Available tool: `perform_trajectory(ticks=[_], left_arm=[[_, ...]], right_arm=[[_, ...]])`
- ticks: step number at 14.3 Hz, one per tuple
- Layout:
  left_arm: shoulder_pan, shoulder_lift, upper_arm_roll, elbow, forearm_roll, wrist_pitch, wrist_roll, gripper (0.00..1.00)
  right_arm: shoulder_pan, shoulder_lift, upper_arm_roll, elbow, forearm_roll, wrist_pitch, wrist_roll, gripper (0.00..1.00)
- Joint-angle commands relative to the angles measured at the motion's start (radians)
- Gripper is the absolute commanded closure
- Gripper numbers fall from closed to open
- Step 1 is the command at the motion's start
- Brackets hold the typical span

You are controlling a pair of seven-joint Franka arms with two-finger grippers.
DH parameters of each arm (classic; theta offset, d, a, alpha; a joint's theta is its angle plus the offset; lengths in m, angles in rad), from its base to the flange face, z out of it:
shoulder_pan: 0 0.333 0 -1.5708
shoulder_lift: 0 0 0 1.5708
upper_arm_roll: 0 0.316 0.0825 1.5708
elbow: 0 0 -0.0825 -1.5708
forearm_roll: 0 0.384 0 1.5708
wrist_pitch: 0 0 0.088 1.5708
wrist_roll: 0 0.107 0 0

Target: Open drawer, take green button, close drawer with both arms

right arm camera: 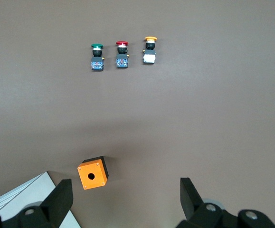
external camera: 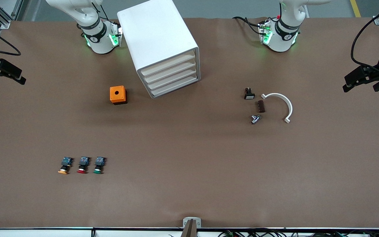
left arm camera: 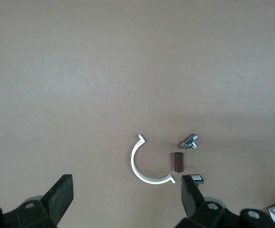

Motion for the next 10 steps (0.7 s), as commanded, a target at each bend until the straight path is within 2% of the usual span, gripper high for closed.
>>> perform_trajectory(ticks=[1, 10], left_arm=[[0.002, 0.009, -0.009, 0.029, 0.016, -0.025, -0.017, 0.0], [0.003, 0.009, -0.009, 0.029, 0.012, -0.025, -0.017, 0.0]], right_arm=[[0.008, -0.028, 0.004, -0.016, 0.0, 0.009, -0.003, 0.0], [-0.004, -0.038, 0.026, -0.019, -0.022, 0.015, -0.003, 0.0]])
